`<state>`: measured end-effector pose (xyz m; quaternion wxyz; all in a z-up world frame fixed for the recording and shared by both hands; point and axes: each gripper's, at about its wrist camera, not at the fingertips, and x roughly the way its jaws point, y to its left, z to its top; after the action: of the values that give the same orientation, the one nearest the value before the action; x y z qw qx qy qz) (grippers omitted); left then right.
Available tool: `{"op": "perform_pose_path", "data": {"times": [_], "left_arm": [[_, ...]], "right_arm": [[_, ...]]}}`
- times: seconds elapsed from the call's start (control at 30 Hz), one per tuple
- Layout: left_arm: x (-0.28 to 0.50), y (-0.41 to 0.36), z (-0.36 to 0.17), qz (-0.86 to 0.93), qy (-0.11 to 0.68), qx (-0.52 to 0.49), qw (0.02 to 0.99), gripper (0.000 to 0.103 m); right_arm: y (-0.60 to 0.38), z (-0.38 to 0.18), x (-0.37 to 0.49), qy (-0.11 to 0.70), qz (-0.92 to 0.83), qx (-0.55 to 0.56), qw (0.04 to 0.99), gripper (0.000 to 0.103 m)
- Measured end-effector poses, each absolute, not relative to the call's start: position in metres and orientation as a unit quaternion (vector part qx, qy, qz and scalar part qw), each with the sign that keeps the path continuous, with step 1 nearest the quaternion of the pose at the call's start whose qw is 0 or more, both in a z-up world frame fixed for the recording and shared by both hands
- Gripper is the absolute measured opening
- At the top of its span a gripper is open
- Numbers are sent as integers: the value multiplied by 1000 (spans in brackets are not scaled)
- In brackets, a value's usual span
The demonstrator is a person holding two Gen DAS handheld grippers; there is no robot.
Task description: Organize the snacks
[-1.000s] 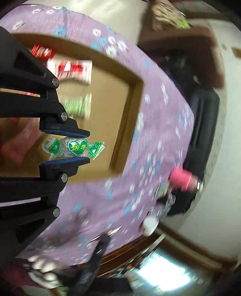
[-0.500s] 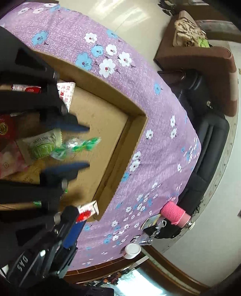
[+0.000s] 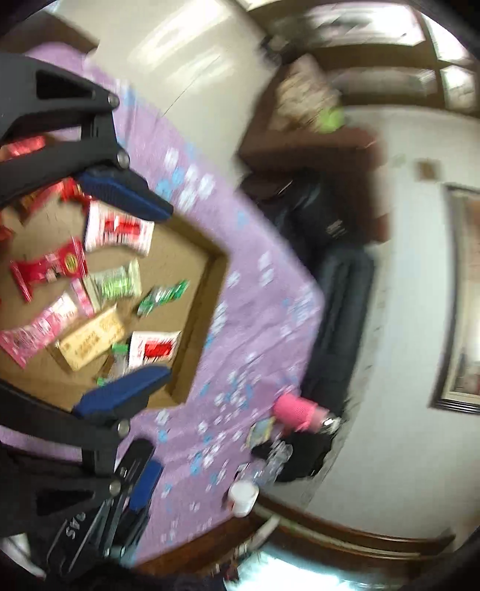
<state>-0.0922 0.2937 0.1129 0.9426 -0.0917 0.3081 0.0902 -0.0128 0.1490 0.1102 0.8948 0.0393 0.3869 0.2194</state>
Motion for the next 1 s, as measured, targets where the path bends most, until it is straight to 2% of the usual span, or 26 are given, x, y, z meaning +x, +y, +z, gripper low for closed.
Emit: {"op": "perform_pose_path", "data": {"times": [0.07,0.17,0.33,0.47,0.7,1.0], "left_arm": [[-119,274,125,124,265,-62,954,96],[-152,252,138,158,220,-49,961,102],[-197,226,151,234,170,-47,956,103],[-209,217,142,287,189,-53,938,103],[-211,206,127,244,247,-54,936,103],[-211,211,116,216,283,-77,931,103]], "right_arm": [[139,114,-30,374,213,48,901,53],[123,115,-54,364,198,64,908,55],[103,113,-88,346,164,87,920,62],[94,108,-111,340,142,102,924,65],[105,103,-133,344,139,71,926,68],[123,95,-145,353,143,44,924,71]]}}
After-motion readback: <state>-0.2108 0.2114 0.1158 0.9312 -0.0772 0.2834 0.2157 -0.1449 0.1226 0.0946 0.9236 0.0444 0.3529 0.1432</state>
